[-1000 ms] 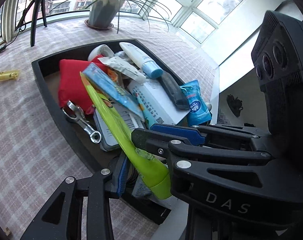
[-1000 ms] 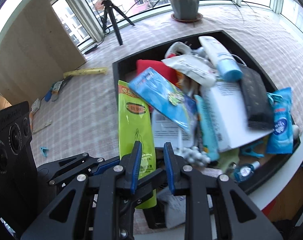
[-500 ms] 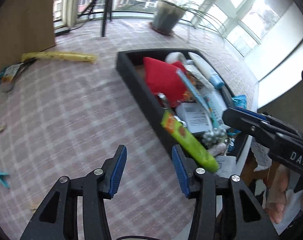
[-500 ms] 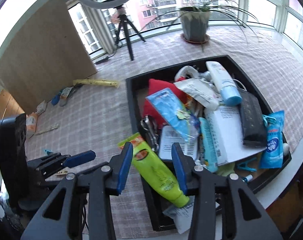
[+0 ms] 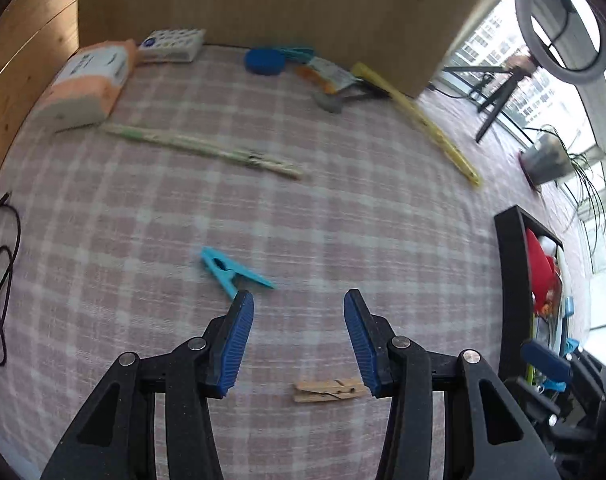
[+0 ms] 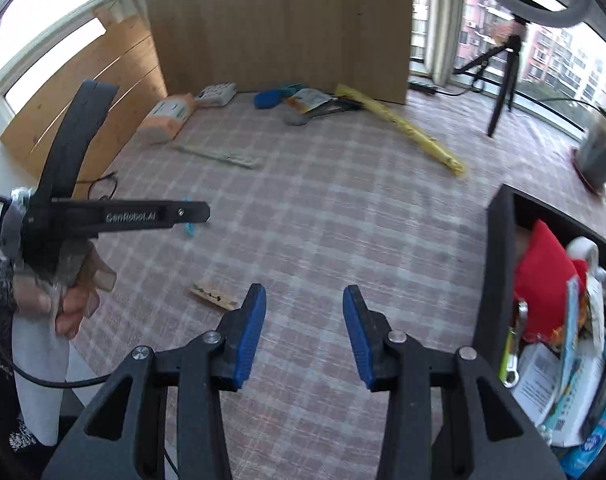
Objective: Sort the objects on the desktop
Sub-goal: 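Bring both tools back over the table, then grasp the blue clothespin with left tool while right tool grasps the wooden clothespin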
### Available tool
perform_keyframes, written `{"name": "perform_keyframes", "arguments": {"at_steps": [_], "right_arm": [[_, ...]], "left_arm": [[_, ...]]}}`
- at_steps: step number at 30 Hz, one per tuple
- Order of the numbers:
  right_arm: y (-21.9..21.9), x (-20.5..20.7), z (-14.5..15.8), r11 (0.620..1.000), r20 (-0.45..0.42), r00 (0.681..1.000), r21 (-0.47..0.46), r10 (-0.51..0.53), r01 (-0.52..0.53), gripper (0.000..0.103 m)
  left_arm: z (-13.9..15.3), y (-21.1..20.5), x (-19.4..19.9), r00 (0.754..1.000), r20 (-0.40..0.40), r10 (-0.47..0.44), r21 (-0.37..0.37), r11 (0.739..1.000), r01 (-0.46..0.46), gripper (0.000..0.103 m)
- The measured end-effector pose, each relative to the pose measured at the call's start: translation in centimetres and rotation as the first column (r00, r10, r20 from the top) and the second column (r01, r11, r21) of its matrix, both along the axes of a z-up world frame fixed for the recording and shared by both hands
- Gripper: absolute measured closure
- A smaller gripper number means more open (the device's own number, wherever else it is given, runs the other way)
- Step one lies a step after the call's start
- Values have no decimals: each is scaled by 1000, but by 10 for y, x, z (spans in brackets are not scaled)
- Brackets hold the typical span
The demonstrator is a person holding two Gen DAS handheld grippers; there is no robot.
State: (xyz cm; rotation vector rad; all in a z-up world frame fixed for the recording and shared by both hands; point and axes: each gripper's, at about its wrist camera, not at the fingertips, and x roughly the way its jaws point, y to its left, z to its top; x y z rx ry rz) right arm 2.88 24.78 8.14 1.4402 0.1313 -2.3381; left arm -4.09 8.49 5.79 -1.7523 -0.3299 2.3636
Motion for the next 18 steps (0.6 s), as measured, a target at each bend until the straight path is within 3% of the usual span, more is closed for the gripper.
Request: {"name": "perform_keyframes", "arguments": {"at_steps": [4,8,18], "right_arm": [[-38,-5,-28,987,58,987,43,152,-155,63],[-63,-3,-48,960,86,963,96,257,-265,63],[-80,-5,-71,932,126,935,111,332,-345,63]], "left_arm": [[-20,-21,-8,993,77,84,49,995,-88,60],[-27,-19,-15,990,92,105,27,994,-108,60],[-38,-6,-26,990,114,85,18,996,-88,60]]}}
